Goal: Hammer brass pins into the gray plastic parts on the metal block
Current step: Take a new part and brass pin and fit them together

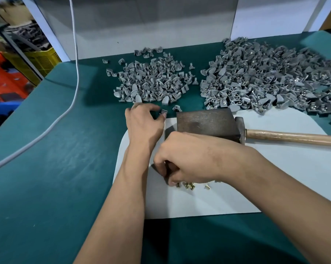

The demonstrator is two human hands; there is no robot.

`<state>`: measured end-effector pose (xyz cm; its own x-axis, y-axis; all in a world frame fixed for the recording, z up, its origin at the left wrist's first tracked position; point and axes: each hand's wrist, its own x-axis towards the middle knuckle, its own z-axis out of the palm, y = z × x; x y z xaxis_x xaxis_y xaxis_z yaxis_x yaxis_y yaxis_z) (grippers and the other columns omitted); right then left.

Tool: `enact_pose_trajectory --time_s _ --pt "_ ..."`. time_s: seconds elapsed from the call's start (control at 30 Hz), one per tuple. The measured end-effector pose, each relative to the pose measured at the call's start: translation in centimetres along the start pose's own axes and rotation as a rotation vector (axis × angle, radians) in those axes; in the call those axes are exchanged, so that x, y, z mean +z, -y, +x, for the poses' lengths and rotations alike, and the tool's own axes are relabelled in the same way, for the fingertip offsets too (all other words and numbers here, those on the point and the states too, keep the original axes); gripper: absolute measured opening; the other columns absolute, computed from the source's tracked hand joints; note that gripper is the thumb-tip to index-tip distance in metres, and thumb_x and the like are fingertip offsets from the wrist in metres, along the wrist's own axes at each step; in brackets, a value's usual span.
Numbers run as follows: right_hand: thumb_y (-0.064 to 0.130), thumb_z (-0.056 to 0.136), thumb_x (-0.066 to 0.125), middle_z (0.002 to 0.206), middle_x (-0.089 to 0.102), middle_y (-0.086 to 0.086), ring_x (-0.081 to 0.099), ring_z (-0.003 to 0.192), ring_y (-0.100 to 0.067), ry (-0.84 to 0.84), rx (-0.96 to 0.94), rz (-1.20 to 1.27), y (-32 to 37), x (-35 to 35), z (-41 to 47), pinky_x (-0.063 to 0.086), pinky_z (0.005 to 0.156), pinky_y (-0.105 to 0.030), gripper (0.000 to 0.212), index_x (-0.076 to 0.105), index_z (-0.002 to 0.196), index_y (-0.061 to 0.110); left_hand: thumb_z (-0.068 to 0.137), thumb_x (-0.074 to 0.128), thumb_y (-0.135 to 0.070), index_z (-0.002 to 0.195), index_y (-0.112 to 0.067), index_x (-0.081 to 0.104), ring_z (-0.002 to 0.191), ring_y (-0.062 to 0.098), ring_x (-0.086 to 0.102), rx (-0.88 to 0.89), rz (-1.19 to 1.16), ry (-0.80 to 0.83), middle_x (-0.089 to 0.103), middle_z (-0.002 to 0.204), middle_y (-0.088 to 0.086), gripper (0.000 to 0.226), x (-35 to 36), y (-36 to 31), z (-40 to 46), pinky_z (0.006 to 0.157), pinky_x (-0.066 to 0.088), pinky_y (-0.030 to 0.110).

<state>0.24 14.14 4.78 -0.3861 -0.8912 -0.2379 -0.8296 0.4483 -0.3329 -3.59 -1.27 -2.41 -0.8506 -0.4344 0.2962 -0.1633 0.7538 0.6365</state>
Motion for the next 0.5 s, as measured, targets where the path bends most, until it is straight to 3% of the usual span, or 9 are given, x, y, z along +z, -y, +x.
enact_pose_trajectory --time_s 0.17,0.3,0.4,0.5 --pt "0.006 0.085 0.067 0.073 0.062 0.008 0.061 0.065 -0.012 0.041 0.024 -0.074 0.3 0.1 -0.2 0.05 0.059 -0.026 0.015 0.073 0.082 0.02 0.085 0.079 -0.021 0.092 -0.019 0.083 0.1 0.024 0.067 -0.032 -0.086 -0.001 0.077 0.098 -0.001 0.008 0.3 0.4 -0.1 0.097 0.049 0.042" --pt "0.006 0.086 0.061 0.07 0.053 -0.001 0.049 0.058 -0.019 0.009 0.048 -0.185 0.1 0.5 -0.6 0.041 0.051 -0.033 0.028 0.046 0.066 0.018 0.082 0.081 -0.02 0.083 -0.021 0.081 0.08 0.009 0.071 -0.098 -0.22 -0.073 0.076 0.081 -0.009 0.001 0.1 -0.2 -0.3 0.081 0.058 0.031" --pt "0.019 0.093 0.062 0.095 0.063 -0.006 0.063 0.081 -0.027 -0.025 0.049 -0.208 -0.2 0.6 -1.3 0.054 0.071 -0.038 0.008 0.057 0.087 0.015 0.081 0.081 -0.019 0.076 -0.022 0.077 0.071 -0.002 0.069 -0.116 -0.335 -0.159 0.072 0.074 -0.018 0.007 0.0 -0.8 -0.3 0.076 0.06 0.024" --pt "0.022 0.093 0.065 0.096 0.063 -0.005 0.063 0.086 -0.029 -0.009 0.08 -0.197 -0.2 0.5 -1.6 0.052 0.071 -0.036 0.013 0.054 0.088 0.018 0.081 0.079 -0.012 0.076 -0.012 0.074 0.076 -0.001 0.072 -0.12 -0.473 -0.165 0.076 0.082 -0.012 0.008 0.4 -1.1 -0.3 0.08 0.061 0.028"
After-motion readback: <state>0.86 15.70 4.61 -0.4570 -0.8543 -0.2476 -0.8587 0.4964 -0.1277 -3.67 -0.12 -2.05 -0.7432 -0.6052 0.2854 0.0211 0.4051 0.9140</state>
